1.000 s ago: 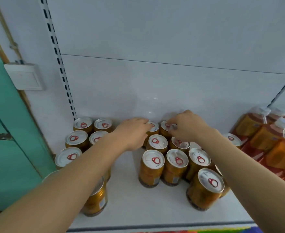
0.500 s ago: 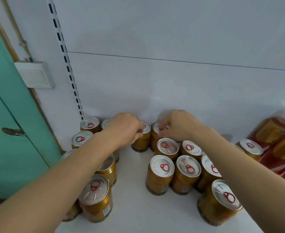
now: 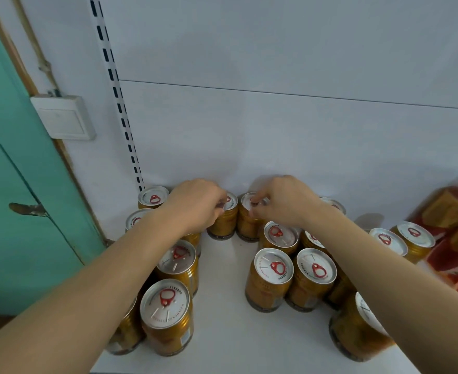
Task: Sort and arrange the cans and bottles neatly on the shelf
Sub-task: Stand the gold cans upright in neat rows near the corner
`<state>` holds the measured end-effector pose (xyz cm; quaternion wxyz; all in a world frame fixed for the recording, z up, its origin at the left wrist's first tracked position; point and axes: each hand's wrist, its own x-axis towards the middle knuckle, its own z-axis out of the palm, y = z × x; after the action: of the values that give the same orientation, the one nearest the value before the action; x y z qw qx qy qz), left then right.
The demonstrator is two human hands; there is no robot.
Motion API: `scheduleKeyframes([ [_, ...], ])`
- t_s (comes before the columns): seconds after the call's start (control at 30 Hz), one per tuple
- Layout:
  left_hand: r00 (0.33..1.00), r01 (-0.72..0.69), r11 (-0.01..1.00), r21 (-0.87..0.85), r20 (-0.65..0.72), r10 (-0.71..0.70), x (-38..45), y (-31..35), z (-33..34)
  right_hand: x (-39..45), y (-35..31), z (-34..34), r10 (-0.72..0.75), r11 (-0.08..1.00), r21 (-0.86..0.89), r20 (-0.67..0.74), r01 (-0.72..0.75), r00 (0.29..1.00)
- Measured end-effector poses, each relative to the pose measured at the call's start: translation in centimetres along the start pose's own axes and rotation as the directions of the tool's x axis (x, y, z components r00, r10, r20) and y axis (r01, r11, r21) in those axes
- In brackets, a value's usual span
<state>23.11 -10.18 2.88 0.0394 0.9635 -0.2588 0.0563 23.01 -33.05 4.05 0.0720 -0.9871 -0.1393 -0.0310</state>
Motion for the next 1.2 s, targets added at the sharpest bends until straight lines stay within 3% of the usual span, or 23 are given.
scheduleKeyframes([
  [0.43, 0.999, 0.025, 0.998, -0.066, 0.025, -0.023, -0.3, -0.5, -0.2, -1.6, -0.6, -1.1, -0.044, 0.998, 0.046, 0.014, 0.043, 0.999],
  [0.53, 0.999, -0.034, 0.997, -0.076, -0.012, 0.033, -0.5, 1.5, -1.1, -3.4, 0.9, -2.5, -0.011, 1.0, 0.024, -0.008, 0.011, 1.0],
  [0.63, 0.994, -0.111, 0.983, -0.144, -0.013, 0.11, -0.9, 4.7, -1.9, -5.2, 2.9, -3.7, 0.015, 1.0, 0.004, 0.056, -0.015, 0.998],
  [0.8, 0.968, -0.235, 0.942, -0.24, 0.035, 0.25, -1.1, 8.5, -1.2, -8.6, 4.8, -4.9, 0.009, 0.999, -0.053, 0.149, -0.001, 0.989],
  [0.9, 0.954, -0.258, 0.94, -0.225, 0.092, 0.284, -0.8, 9.4, -0.4, -9.9, 5.7, -4.7, 0.066, 0.984, -0.175, 0.179, -0.034, 0.982],
  [1.07, 0.979, -0.189, 0.972, -0.141, 0.056, 0.198, -0.6, 10.1, 0.1, -9.6, 5.4, -4.2, 0.13, 0.986, -0.129, 0.208, -0.104, 0.969],
  [1.2, 0.996, -0.077, 0.99, -0.119, 0.03, 0.081, -0.7, 10.3, -0.3, -8.7, 4.3, -3.8, 0.07, 0.994, -0.099, 0.22, -0.049, 0.973],
])
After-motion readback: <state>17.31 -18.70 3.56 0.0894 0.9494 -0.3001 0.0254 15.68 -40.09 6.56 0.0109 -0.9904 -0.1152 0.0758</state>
